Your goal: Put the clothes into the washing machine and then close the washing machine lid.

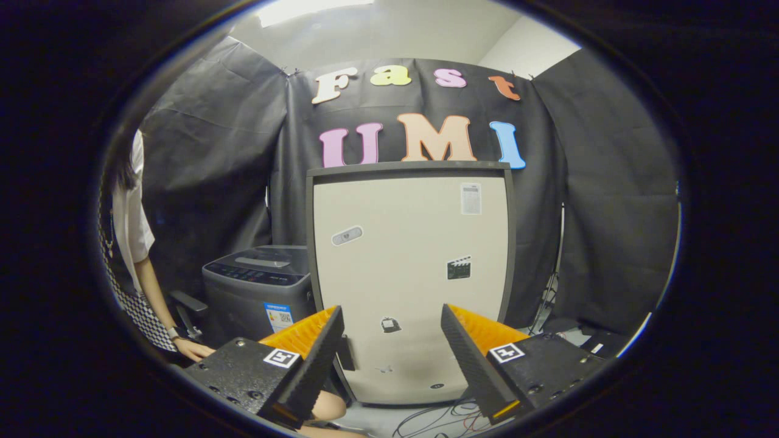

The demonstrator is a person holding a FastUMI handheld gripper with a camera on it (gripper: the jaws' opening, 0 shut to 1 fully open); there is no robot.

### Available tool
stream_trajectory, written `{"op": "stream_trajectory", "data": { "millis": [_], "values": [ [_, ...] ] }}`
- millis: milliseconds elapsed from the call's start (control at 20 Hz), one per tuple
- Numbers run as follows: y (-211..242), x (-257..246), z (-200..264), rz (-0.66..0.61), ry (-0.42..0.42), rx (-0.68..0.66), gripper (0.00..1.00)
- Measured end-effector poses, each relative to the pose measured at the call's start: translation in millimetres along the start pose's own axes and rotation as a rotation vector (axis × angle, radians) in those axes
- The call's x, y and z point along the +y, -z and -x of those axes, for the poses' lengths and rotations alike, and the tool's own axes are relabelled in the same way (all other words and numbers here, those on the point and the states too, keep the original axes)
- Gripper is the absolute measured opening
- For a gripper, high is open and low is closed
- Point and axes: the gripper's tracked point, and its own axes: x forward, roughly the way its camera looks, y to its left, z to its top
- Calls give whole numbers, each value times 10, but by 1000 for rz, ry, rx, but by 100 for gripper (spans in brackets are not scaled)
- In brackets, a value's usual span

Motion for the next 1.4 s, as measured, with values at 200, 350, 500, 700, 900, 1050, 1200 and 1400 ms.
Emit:
{"op": "stream_trajectory", "data": {
  "millis": [200, 350, 500, 700, 900, 1050, 1200, 1400],
  "values": [
    [5, -12, -4, 0, 5, 1, 98],
    [21, -59, -40, -2, 26, 6, 97],
    [22, -54, -128, -1, 28, 9, 98],
    [19, -19, -220, 0, 19, 6, 98],
    [22, 26, -261, 1, 8, 5, 98],
    [39, 22, -296, -1, 11, 5, 98],
    [17, 7, -283, -1, 19, 2, 98],
    [29, 15, -291, 0, 19, 4, 98]
  ]
}}
